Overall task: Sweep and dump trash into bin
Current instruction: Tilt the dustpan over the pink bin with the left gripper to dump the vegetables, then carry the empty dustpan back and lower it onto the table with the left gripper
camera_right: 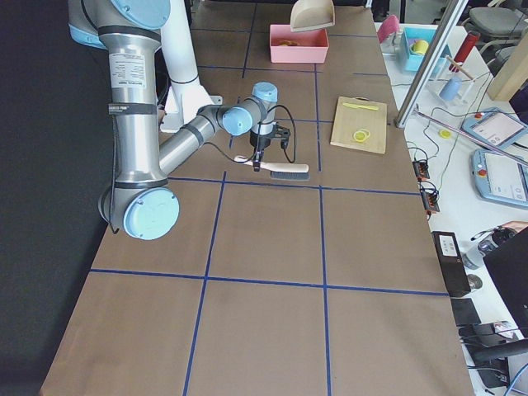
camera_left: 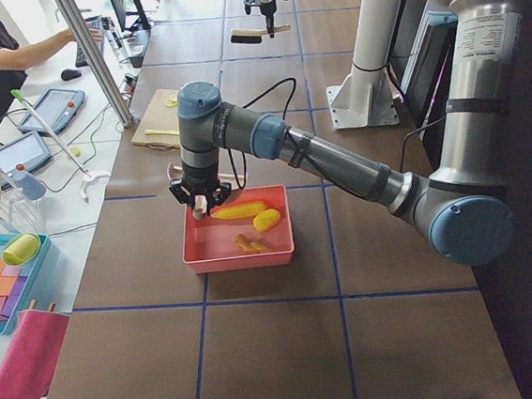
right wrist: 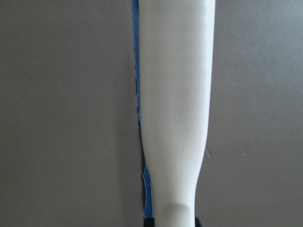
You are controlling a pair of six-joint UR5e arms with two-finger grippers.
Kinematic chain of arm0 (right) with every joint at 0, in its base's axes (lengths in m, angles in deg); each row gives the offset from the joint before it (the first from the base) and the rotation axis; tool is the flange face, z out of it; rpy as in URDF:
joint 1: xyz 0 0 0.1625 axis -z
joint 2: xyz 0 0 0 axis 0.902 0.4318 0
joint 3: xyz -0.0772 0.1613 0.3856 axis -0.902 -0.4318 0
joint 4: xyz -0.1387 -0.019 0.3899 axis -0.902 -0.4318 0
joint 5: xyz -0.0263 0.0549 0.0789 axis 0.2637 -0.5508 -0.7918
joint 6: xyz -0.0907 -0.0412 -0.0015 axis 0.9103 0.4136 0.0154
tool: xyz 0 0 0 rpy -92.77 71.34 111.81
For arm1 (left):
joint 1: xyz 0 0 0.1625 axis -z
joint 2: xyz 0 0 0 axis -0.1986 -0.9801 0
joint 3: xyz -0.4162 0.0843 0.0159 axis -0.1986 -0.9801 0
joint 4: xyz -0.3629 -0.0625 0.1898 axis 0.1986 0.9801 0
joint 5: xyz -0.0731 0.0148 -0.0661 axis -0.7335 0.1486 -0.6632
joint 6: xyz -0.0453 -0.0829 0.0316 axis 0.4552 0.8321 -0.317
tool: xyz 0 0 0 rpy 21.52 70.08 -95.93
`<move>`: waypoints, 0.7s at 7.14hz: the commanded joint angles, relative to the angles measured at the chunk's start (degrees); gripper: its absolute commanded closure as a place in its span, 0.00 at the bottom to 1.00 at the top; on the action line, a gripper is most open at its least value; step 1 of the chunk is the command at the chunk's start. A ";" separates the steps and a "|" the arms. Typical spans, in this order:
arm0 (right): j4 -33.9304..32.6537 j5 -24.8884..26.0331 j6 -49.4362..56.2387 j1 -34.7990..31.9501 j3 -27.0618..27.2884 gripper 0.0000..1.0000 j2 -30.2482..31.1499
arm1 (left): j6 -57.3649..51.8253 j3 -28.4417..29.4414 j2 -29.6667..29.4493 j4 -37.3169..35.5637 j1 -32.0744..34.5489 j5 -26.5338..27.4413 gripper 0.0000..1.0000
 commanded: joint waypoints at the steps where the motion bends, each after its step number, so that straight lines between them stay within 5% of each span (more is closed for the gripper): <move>1: 0.00 0.00 0.35 -0.03 0.13 0.97 0.26 | 10.41 0.24 -4.16 -0.39 -11.13 -2.55 1.00; 5: 4.04 0.09 -0.36 -0.04 -0.05 0.97 1.40 | 25.16 0.76 -9.25 0.40 -26.21 2.97 0.99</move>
